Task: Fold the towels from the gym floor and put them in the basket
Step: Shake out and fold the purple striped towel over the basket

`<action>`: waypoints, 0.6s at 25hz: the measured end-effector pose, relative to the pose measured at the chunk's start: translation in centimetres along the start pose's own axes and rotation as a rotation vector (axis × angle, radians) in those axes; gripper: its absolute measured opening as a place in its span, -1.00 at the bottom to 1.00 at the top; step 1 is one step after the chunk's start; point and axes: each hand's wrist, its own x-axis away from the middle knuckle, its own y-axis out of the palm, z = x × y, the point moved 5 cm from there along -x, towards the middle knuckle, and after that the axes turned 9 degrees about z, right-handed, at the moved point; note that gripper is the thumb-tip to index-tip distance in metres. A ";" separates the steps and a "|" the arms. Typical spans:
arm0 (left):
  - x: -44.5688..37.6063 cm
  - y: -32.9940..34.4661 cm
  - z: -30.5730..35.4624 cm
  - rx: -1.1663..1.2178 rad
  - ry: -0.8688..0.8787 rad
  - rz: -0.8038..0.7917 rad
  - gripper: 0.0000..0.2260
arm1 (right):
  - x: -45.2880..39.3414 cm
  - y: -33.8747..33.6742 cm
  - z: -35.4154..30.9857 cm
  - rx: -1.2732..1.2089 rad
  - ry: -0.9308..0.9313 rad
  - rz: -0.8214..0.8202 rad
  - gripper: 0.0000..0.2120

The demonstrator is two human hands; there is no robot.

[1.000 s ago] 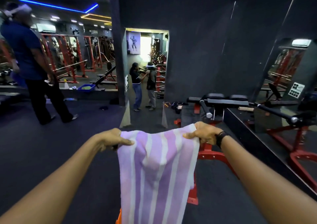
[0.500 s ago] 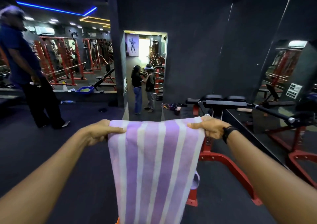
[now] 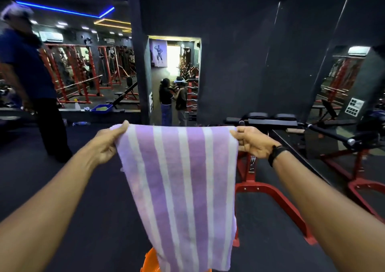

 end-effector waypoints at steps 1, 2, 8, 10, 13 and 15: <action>-0.2 -0.2 -0.4 0.003 -0.003 -0.007 -0.68 | 0.0 -0.4 0.0 -0.061 0.011 0.042 -0.87; 0.1 0.1 -0.7 -0.052 -0.013 -0.029 -0.74 | -0.1 -0.7 -0.1 -0.091 0.016 0.074 -0.86; 1.4 2.2 1.6 -0.152 0.129 -0.191 -0.55 | 0.0 -0.9 -2.1 -0.184 -0.046 0.008 -0.80; 1.0 2.1 1.8 -0.344 0.156 -0.061 -0.74 | -0.1 -0.9 -1.6 -0.058 -0.051 0.057 -0.88; 0.4 1.9 3.1 -0.168 0.197 0.092 -0.97 | -0.4 -1.2 -1.6 -0.103 -0.097 0.186 -0.89; 0.4 2.5 3.8 -0.109 0.216 0.038 -0.96 | -0.4 -1.7 -2.0 -0.113 -0.112 0.245 -0.90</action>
